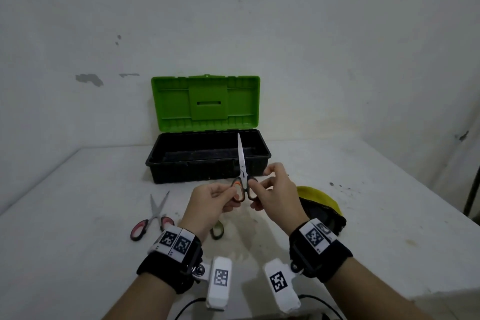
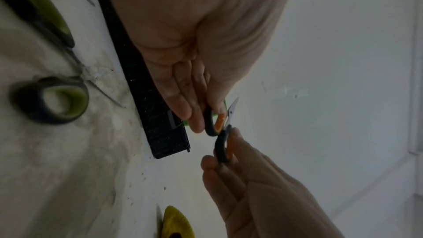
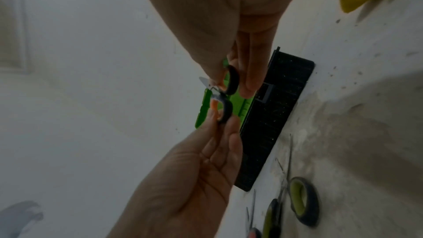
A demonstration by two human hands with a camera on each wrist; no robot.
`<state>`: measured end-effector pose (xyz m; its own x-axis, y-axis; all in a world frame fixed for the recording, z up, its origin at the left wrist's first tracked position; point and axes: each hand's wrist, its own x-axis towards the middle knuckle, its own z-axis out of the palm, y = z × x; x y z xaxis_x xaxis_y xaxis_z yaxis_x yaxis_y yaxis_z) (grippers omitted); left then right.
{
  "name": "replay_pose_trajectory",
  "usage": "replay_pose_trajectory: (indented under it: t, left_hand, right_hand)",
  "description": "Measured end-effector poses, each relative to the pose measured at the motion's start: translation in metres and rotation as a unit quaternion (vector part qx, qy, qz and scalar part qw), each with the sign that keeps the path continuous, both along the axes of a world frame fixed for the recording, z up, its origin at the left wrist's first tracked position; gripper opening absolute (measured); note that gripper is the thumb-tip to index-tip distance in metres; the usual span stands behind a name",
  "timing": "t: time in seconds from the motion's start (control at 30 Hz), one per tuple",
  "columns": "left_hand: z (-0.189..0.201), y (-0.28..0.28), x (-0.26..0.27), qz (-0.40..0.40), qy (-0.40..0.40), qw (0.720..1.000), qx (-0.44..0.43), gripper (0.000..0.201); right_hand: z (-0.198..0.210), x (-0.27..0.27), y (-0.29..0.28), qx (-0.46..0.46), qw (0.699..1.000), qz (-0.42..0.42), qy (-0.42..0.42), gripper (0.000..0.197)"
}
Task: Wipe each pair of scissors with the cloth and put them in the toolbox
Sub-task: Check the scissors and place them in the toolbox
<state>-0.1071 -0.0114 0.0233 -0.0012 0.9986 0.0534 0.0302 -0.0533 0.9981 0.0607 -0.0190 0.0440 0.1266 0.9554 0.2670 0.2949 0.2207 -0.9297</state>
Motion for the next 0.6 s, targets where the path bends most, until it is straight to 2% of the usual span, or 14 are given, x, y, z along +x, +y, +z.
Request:
replay_pose_trajectory:
  t: [0.2,0.3,0.37,0.43,0.6]
  left_hand:
    - [0.019,0.011,-0.01,-0.019,0.054,0.998,0.034,0.013]
    - [0.028,0.025,-0.016,-0.003,0.08,0.995,0.054,0.01]
    - [0.035,0.033,-0.021,-0.001,0.093,0.993,0.068,0.009]
    - [0.043,0.042,-0.027,-0.006,0.1,0.992,0.082,0.007]
    - [0.057,0.098,-0.09,0.079,0.164,0.979,0.095,0.031]
  right_hand:
    - [-0.005,-0.02,0.018,0.052,0.977,-0.058,-0.197,0.032]
    - [0.005,-0.03,0.032,0.076,0.969,-0.054,-0.228,0.032]
    - [0.015,-0.035,0.042,0.076,0.97,-0.041,-0.226,0.05]
    - [0.026,-0.037,0.052,0.076,0.972,-0.042,-0.219,0.056]
    - [0.059,-0.018,0.105,0.051,0.957,-0.103,-0.265,0.055]
